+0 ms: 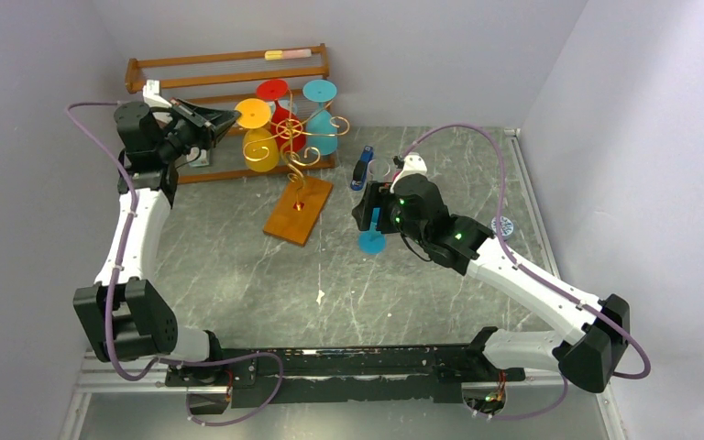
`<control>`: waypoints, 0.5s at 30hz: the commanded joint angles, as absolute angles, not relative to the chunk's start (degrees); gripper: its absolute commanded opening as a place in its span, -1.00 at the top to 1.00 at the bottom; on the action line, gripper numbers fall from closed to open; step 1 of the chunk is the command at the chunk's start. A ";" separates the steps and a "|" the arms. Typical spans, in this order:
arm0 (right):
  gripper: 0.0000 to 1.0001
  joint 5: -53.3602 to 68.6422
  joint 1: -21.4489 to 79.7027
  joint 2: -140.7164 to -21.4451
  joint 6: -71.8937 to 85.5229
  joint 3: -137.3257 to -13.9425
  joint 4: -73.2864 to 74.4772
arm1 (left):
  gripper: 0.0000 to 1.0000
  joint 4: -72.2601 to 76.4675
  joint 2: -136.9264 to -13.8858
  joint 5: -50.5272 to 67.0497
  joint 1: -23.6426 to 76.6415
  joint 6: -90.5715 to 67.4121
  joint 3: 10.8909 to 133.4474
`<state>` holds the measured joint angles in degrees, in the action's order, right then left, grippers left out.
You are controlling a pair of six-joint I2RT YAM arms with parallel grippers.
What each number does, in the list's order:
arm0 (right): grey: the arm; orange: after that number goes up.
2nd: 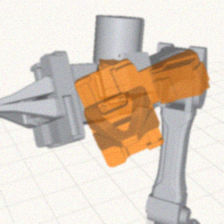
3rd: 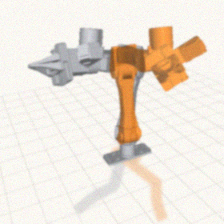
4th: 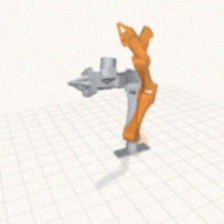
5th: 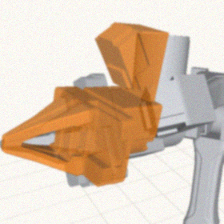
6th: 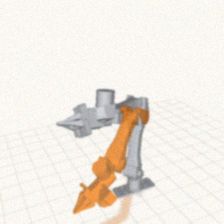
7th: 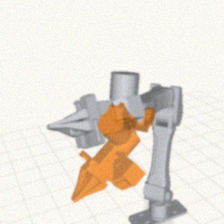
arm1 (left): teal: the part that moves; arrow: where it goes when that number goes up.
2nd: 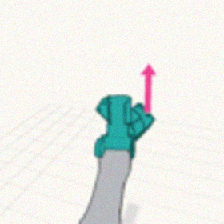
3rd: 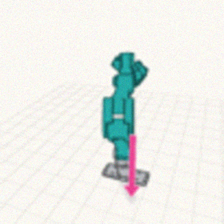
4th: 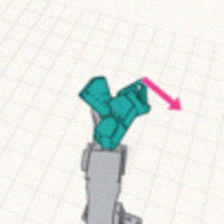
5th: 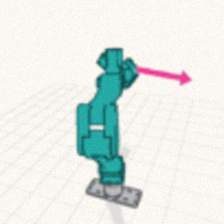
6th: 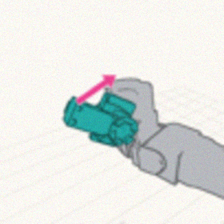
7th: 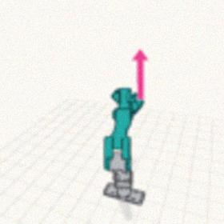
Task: Take the wine glass off the wine glass rack
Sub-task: Pick up the wine glass from the wine rack.
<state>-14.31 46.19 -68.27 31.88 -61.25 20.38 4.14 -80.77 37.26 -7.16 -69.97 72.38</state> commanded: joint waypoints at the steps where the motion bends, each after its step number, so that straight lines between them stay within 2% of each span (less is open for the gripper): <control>1: -0.54 -14.30 45.96 -67.81 32.42 -60.75 18.97 | 0.90 4.78 -78.87 42.10 -6.75 -68.88 73.06; 10: -0.54 -13.92 45.96 -68.17 33.06 -60.89 19.79 | 0.90 -6.01 -74.48 36.41 -6.91 -60.40 74.01; 15: -0.54 -13.27 45.97 -67.98 33.84 -60.12 19.02 | 0.90 -4.90 -73.52 39.33 -7.84 -61.20 71.86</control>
